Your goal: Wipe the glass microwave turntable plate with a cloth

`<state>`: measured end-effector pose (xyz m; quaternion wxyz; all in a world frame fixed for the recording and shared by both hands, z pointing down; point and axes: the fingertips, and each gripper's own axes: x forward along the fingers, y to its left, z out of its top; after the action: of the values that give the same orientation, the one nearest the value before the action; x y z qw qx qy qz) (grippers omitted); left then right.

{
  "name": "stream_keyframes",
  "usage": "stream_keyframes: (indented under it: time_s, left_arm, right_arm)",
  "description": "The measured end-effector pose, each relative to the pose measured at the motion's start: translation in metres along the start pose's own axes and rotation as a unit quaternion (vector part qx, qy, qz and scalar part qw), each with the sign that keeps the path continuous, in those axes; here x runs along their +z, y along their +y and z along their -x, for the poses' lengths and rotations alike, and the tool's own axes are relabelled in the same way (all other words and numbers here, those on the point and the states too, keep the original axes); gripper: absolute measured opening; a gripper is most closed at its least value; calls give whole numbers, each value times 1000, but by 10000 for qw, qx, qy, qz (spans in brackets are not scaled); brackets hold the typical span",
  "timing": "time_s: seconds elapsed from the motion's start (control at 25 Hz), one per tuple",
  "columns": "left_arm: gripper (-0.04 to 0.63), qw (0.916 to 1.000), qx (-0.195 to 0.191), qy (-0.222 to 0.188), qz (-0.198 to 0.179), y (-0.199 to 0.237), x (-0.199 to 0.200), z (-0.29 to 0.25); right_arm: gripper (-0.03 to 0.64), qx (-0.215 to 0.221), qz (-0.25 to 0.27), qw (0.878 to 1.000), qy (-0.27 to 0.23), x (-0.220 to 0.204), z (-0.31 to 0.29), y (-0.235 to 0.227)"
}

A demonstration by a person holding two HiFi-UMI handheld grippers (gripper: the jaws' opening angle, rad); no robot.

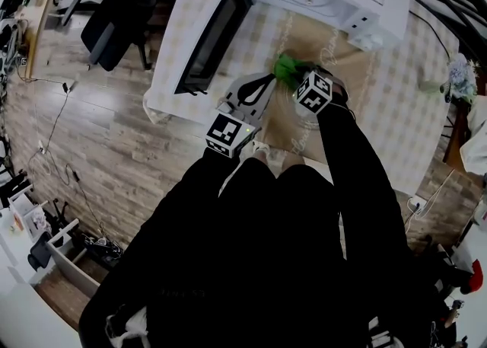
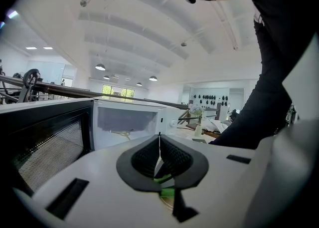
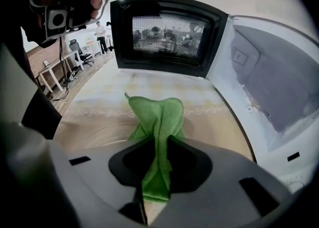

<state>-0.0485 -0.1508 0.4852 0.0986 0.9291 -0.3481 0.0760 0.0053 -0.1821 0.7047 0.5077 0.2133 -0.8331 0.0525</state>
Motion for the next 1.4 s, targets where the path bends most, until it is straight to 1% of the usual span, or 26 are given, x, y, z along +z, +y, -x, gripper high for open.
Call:
stream_keyframes:
  time_s: [0.4, 0.84, 1.08, 1.4]
  left_arm:
    - [21, 9994, -328, 17, -49, -21, 1, -23]
    - [21, 9978, -649, 64, -109, -45, 3, -42]
    - [21, 9970, -755, 92, -132, -53, 3, -49]
    - [21, 9959, -882, 50, -175, -64, 11, -60]
  right_arm:
    - [92, -99, -184, 9996, 175, -41, 20, -5]
    - [92, -178, -255, 9987, 415, -89, 42, -14]
    - [92, -244, -253, 9978, 562, -113, 55, -18]
    - [92, -331, -395, 9951, 849, -155, 76, -23]
